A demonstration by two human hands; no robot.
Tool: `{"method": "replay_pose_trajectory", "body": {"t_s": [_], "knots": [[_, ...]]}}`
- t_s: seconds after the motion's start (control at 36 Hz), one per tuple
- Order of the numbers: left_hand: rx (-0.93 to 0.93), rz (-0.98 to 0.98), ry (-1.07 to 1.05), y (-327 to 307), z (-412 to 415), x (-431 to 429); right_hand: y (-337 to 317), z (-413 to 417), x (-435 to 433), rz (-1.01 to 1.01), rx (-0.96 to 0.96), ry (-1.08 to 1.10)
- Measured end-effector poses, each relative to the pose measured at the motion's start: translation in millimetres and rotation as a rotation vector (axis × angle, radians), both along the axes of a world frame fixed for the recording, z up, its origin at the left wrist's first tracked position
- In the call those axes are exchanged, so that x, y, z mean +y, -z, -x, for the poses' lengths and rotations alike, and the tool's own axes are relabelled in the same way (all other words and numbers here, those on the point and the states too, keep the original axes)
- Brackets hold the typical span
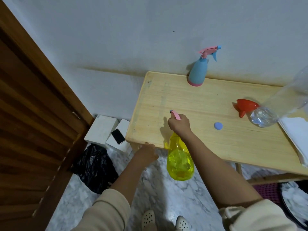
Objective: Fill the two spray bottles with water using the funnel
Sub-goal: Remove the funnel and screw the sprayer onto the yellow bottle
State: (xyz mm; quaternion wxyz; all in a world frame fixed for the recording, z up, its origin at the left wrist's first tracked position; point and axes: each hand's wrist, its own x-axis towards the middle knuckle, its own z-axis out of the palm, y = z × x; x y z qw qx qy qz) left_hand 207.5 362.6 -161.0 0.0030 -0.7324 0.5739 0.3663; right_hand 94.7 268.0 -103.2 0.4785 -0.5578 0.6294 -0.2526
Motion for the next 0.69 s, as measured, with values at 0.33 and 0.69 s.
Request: {"method": "replay_pose_trajectory", "body": {"t_s": [0.33, 0.69], "knots": [[0.016, -0.021, -0.01, 1.1, -3.4, 6.6, -3.2, -3.0, 6.9, -0.021, -0.037, 0.008], [0.177, -0.034, -0.036, -29.8, 0.0, -10.4, -6.5, -4.8, 6.3, 0.121, 0.031, 0.048]]}}
